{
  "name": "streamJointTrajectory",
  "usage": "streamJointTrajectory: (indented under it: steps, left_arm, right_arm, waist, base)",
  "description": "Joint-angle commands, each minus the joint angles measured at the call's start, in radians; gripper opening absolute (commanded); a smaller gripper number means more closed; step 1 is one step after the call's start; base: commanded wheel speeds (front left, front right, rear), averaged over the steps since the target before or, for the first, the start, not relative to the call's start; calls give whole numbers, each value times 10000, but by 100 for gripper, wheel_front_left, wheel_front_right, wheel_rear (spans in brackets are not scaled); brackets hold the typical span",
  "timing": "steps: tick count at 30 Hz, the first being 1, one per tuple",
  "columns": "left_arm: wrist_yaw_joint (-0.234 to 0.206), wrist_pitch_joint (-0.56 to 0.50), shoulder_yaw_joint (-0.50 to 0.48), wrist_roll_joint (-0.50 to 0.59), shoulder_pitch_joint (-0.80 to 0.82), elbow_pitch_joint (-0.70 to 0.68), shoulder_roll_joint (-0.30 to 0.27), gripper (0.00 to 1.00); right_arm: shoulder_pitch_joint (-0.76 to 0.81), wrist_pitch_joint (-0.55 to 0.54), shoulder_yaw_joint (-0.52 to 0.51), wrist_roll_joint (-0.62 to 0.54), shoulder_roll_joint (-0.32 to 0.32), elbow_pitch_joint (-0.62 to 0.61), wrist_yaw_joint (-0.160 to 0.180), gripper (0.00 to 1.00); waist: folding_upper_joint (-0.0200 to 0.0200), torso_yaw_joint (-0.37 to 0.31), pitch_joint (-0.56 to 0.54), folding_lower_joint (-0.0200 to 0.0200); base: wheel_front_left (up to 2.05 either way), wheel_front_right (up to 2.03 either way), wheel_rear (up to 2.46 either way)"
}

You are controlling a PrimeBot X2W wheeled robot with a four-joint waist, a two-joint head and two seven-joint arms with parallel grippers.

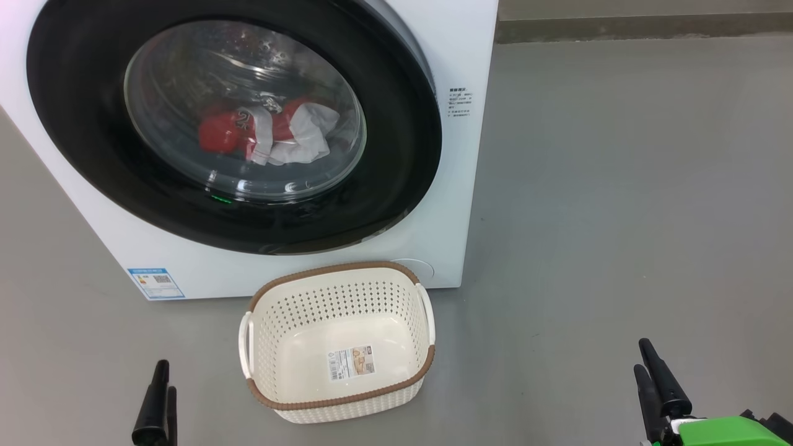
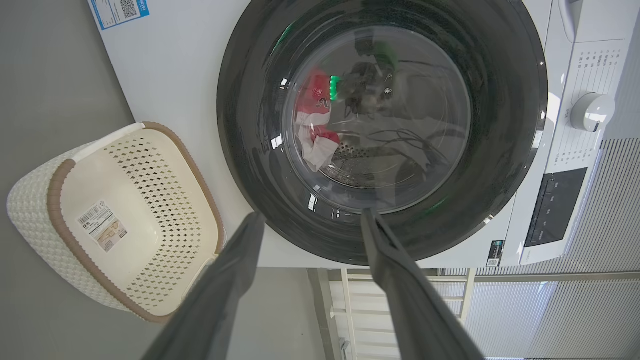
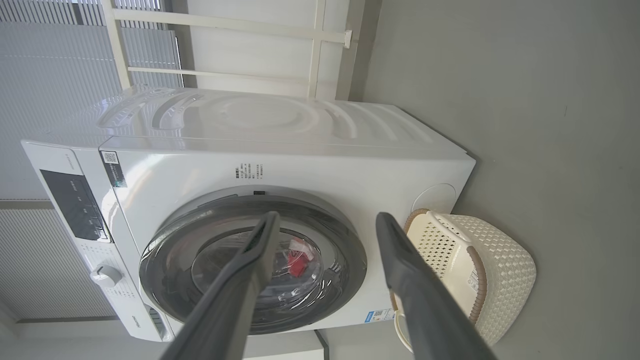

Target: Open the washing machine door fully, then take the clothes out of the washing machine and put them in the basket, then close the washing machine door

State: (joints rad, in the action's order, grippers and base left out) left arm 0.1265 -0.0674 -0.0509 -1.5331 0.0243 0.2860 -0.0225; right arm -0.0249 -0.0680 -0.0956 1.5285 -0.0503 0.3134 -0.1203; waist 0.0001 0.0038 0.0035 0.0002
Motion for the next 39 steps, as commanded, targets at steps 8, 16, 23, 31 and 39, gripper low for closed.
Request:
streamJointTrajectory:
  steps: [8, 16, 23, 31, 39]
  left_arm:
    - [9, 299, 16, 1326, 66, -459, -185, 100]
    - [12, 533, 127, 2482, -17, -582, -191, 100]
    - [14, 739, 211, 3499, -84, -690, -223, 100]
    - [17, 974, 319, 4644, -171, -851, -248, 100]
    - [19, 1180, 452, 5507, -237, -971, -286, 100]
  right_arm:
    - [-158, 314, 187, -1055, -143, -273, -21, 100]
    - [-121, 548, 259, -2000, -150, -430, -27, 100]
    - [-88, 753, 429, -2884, -219, -509, -33, 100]
    - [-54, 987, 593, -3973, -281, -542, -39, 100]
    - [-23, 1192, 756, -4739, -318, -583, -45, 100]
  waist:
    - [-1, 20, 1, -1]
    - [-1, 39, 0, -2]
    - [-1, 57, 2, -2]
    - [-1, 91, 2, -2]
    - [-1, 121, 13, -2]
  base:
    - [0, 0, 0]
    - [0, 0, 0]
    - [0, 0, 0]
    - [0, 0, 0]
    - [0, 0, 0]
